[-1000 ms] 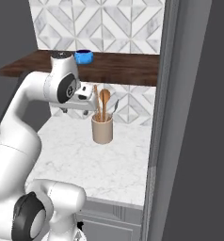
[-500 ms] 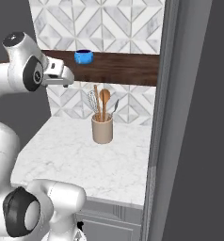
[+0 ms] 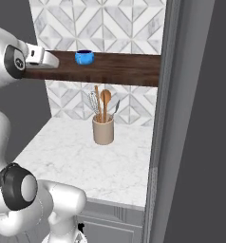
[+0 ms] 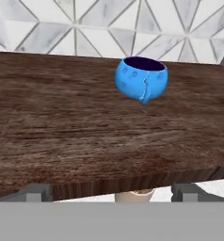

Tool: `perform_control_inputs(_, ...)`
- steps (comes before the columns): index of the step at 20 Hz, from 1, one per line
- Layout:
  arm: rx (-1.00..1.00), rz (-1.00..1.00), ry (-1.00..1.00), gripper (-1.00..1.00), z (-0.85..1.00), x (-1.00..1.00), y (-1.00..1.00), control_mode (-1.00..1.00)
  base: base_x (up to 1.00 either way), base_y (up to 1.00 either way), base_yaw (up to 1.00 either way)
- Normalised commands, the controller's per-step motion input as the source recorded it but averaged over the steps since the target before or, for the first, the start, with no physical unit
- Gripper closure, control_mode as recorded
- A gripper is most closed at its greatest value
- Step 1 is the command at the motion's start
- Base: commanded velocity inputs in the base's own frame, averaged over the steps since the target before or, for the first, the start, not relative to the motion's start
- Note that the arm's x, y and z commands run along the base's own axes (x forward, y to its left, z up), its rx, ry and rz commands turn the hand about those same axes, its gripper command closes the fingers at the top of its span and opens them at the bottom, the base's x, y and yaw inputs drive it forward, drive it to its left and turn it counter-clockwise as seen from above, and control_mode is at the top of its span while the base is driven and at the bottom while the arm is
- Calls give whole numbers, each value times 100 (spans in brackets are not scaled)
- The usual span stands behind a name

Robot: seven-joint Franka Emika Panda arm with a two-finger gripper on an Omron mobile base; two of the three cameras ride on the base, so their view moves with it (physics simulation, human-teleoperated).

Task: Gather all objects into one cabinet and sort the glasses and bowls to opposite sides.

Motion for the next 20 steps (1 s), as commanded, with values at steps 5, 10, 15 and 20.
perform_control_inputs(5, 1, 10, -13, -100, 12, 4, -17, -100, 0, 0, 0)
perform_control_inputs(10, 2, 18, -21, -100, 32, 12, -37, -100, 0, 0, 0)
perform_control_inputs(15, 0, 6, -11, -100, -7, 38, -53, -100, 0, 0, 0)
perform_control_inputs(20, 0, 0, 0, -100, -3, 7, -13, -100, 0, 0, 0)
